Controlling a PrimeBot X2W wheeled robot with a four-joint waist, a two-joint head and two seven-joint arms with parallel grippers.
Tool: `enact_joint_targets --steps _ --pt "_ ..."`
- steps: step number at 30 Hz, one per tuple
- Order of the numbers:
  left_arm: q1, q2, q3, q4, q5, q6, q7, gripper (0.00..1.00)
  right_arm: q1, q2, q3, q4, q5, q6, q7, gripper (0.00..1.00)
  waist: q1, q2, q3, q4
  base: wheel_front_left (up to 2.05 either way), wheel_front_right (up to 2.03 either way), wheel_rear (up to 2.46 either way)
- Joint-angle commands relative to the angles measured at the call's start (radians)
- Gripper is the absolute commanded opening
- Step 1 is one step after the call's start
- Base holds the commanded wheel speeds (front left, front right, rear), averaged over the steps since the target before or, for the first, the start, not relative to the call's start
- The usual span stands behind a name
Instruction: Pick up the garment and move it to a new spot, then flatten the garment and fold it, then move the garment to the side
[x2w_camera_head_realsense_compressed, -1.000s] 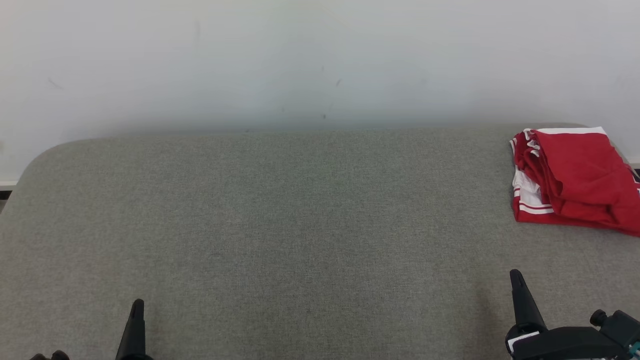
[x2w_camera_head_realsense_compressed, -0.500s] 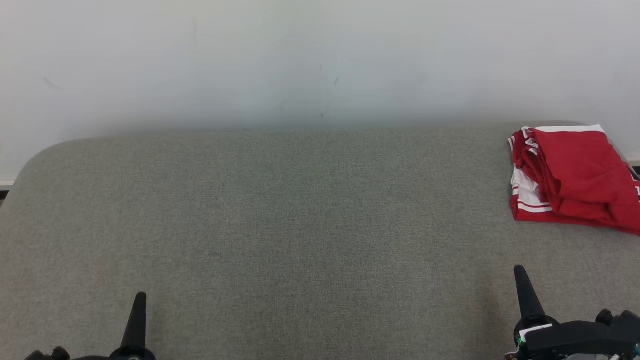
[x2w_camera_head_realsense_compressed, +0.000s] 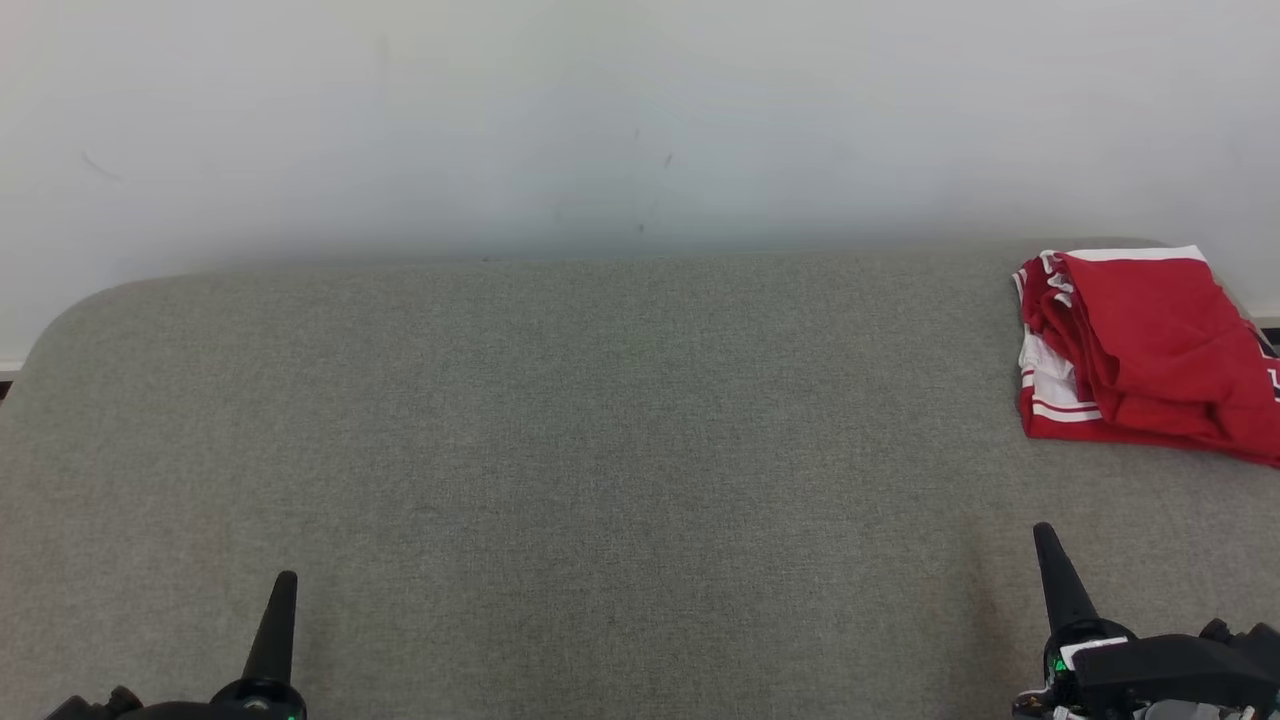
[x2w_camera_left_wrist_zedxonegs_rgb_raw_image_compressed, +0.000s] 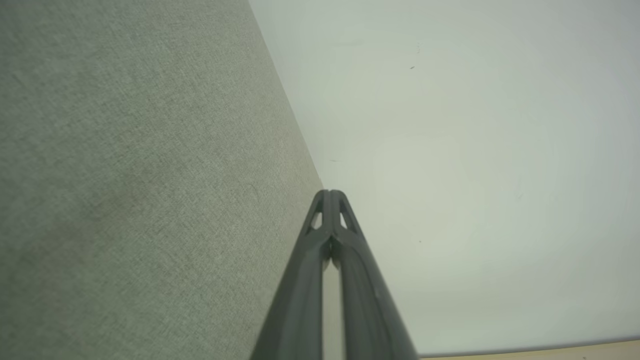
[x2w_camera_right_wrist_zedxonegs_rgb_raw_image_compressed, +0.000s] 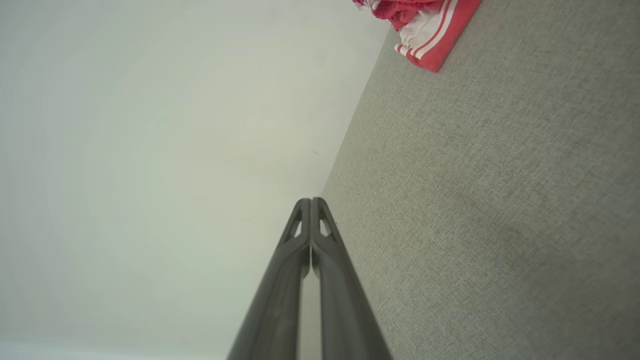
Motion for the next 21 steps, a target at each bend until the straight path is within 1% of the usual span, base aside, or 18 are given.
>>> enact_joint_targets --steps 1,21 --pt "-0.022 0.001 0.003 -0.004 -0.028 0.0 0.008 0.0 -0.017 0.002 -0.006 -0.005 0.026 -0.002 0.008 0.0 0.0 0.0 0.0 -0.001 0.0 0.0 0.0" --pt "-0.042 -0.002 0.004 0.0 -0.177 0.001 0.049 0.0 -0.032 0.006 -0.03 0.0 0.185 -0.002 0.048 0.0 0.0 0.0 0.005 -0.007 0.0 0.0 0.0"
